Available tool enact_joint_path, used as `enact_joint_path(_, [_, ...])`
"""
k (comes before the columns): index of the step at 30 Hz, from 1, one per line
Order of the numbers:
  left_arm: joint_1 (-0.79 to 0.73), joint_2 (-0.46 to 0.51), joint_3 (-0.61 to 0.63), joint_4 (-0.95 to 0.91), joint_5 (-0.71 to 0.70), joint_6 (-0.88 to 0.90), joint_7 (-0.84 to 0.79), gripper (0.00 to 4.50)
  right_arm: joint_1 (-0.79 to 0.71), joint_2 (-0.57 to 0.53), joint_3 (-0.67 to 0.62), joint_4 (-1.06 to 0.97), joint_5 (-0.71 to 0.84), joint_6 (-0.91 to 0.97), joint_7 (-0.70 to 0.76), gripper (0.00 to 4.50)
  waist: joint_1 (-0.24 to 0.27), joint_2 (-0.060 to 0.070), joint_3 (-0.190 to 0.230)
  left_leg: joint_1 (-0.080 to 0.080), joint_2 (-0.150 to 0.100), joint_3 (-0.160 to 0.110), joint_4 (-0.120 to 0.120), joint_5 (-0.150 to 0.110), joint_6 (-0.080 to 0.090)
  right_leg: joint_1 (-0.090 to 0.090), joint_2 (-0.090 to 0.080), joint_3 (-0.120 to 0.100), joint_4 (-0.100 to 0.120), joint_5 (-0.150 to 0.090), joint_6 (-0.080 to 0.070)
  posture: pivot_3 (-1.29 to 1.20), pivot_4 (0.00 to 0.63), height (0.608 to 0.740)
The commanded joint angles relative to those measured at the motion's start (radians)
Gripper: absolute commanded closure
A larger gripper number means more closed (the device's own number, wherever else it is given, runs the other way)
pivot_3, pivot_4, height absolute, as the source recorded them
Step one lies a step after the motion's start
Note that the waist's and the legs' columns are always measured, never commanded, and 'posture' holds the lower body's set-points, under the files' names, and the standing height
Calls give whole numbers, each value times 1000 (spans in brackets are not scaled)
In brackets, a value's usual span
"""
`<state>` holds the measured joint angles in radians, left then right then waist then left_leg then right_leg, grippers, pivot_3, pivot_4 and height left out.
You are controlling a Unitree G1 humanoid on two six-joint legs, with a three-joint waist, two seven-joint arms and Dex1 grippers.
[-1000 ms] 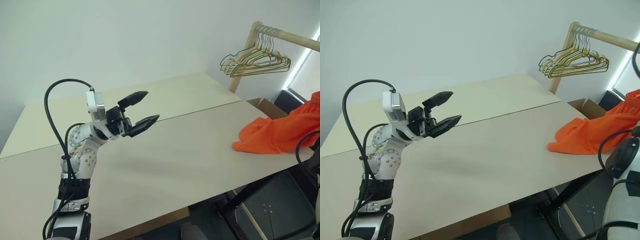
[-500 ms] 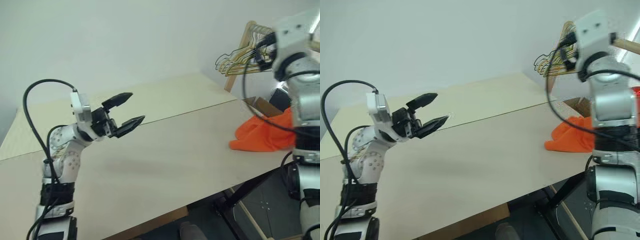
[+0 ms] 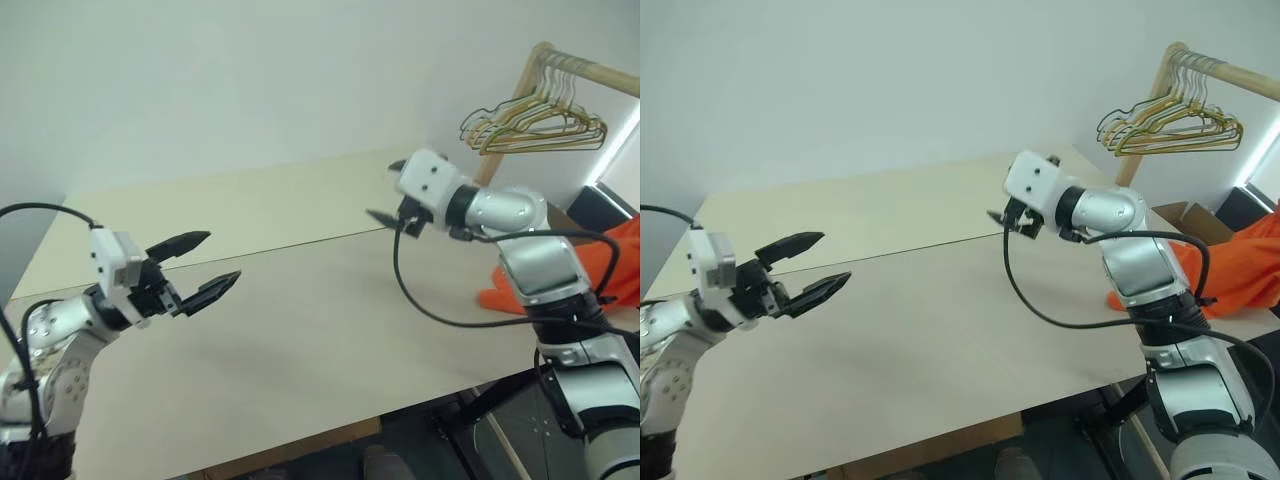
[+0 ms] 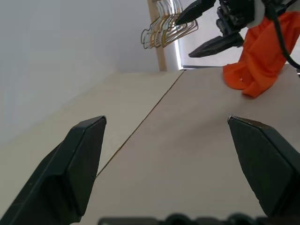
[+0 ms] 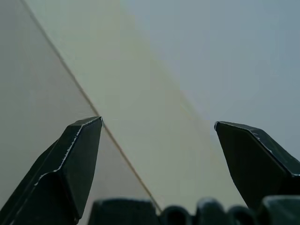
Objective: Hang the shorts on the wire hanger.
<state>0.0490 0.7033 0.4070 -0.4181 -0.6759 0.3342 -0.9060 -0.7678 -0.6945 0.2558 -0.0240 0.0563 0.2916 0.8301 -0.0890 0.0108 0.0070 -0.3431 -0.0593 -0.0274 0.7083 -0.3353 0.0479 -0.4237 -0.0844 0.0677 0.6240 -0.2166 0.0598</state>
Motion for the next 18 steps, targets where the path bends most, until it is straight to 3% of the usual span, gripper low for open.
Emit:
enact_joint_path(1, [59,12,55,-79,-25,16,21,0,7,-27,-16,-35,9,-36,77,51,25,-1,1,1,0,0,0,-1,1,0,0,0,0,0,0,26,0,740])
enact_joint_path(8, [167,34,83,-90,48,-10,21,0,24,-43,2,-8,-9,-50,180,51,85,-3,1,5,0,1,-3,-1,1,3,1,-2,0,-1,-4,49,0,740])
enact_joint_path(18, [133,38,44,-45,84,-10,16,0,140,-63,20,-84,-54,-47,229,51,114,-12,2,5,1,0,-8,1,-1,1,1,-5,-1,-2,-7,82,0,740])
